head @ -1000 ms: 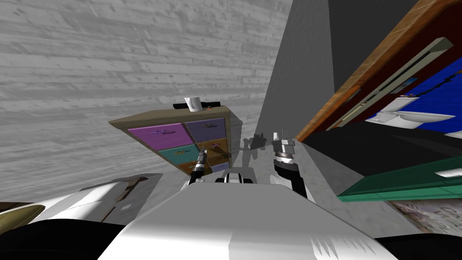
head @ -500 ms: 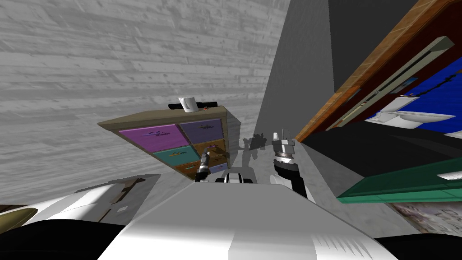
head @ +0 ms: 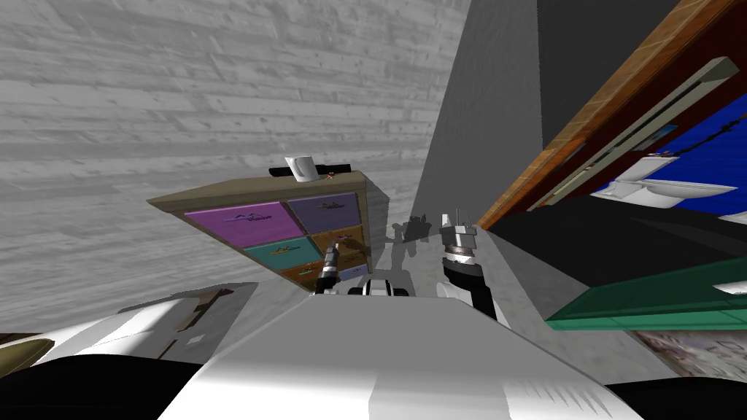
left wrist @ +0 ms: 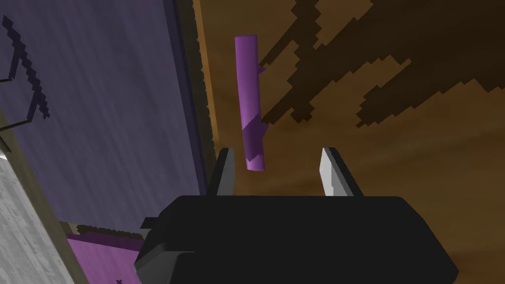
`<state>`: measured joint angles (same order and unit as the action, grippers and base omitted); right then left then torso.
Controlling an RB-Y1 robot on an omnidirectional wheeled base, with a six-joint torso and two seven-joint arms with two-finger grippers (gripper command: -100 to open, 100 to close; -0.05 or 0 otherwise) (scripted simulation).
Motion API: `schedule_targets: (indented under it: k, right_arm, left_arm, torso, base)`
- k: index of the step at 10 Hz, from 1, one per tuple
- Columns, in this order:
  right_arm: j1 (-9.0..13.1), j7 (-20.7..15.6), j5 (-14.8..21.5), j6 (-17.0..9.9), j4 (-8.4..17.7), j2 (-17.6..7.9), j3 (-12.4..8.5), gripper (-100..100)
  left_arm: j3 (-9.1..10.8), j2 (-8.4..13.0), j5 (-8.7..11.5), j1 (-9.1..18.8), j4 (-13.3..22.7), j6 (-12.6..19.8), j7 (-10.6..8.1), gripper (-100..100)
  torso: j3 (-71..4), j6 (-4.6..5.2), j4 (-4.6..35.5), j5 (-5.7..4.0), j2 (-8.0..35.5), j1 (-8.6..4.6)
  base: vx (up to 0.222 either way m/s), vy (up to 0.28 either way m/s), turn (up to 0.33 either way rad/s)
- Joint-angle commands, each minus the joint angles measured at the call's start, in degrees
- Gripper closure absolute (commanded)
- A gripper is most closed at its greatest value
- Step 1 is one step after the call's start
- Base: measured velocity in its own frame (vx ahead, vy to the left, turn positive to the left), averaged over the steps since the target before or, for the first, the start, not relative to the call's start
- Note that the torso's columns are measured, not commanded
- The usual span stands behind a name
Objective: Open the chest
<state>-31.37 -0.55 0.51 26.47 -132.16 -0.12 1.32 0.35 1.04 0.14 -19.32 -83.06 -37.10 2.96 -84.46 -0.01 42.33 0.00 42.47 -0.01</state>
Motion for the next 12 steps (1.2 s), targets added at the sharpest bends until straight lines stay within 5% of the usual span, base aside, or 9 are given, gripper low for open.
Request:
schedule_targets:
  k: [1, 5, 6, 12]
  right_arm:
    - [0.0, 0.0, 0.0, 0.0, 0.0, 0.0, 0.0, 0]
    - [0.03, 0.0, 0.0, -0.01, 0.0, 0.01, 0.01, 0]
    - [0.01, 0.0, 0.0, 0.0, 0.0, 0.0, 0.01, 0]
    - [-0.02, 0.0, 0.0, 0.0, 0.0, -0.01, 0.0, 0]
  left_arm:
    - [-0.35, 0.03, -0.1, -0.82, -1.43, 0.41, -0.07, 100]
    - [-0.68, 0.11, -0.19, -1.62, -3.01, 1.03, -0.17, 100]
    - [-0.68, 2.58, -0.18, -1.64, -3.14, 1.25, -0.19, -100]
    - [-0.18, 7.17, 0.33, -0.47, -3.69, 3.63, -0.46, -100]
  torso:
    - [-0.02, 0.01, 0.0, -0.01, -0.06, -0.01]
    - [-0.05, 0.0, -0.02, 0.0, -0.07, 0.0]
    - [-0.26, 0.01, -0.11, 0.03, -0.48, 0.13]
    - [-0.17, 0.01, -0.06, 0.01, -0.32, 0.05]
  base:
    - [-0.124, -0.037, 0.014]
    - [-0.174, -0.05, 0.01]
    - [-0.017, -0.008, -0.003]
    - [0.061, 0.019, -0.002]
